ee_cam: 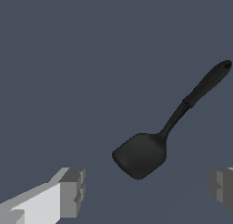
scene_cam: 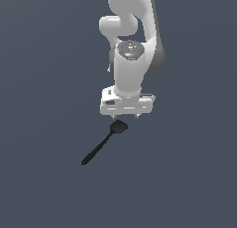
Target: Pick up the object and move it to a goal position.
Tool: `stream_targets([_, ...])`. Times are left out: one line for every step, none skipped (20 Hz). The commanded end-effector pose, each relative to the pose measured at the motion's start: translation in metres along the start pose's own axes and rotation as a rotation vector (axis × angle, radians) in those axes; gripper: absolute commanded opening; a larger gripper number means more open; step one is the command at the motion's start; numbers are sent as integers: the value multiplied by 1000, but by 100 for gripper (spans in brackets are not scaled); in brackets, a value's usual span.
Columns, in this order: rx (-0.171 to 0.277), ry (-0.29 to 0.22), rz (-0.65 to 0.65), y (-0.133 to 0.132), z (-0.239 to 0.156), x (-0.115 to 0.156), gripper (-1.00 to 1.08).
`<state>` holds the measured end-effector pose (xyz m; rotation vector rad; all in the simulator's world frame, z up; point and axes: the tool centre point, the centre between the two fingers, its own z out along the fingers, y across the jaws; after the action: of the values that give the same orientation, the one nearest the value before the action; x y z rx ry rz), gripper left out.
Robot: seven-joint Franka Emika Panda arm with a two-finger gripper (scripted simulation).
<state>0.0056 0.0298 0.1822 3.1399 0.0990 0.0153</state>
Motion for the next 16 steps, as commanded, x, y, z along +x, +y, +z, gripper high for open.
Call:
stream_targets([0, 0, 0, 0, 0, 0, 100])
stream_targets([0, 0, -1, 0, 0, 0, 100])
stream_targets([1, 2, -2, 0, -1, 0, 100])
stream_targets([2, 4, -4, -1, -2, 1, 100])
stream_targets([3, 7, -8, -1, -3, 1, 100])
stream_targets([5, 10, -12, -2, -5, 2, 100])
stream_targets([6, 14, -18, -3, -7, 3, 100])
stream_targets([8, 18, -24, -4, -9, 3, 100])
stream_targets([9, 21, -29, -5, -10, 4, 100])
stream_targets([10, 23, -33, -5, -11, 4, 100])
stream_targets([10, 24, -36, -6, -12, 4, 100])
stream_targets([11, 25, -38, -6, -12, 4, 100])
stream_targets([11, 25, -38, -6, -13, 4, 100])
stream_targets([10, 24, -37, -6, -12, 4, 100])
stream_targets([10, 24, -34, -6, -12, 4, 100])
stream_targets([10, 23, -29, -5, -11, 4, 100])
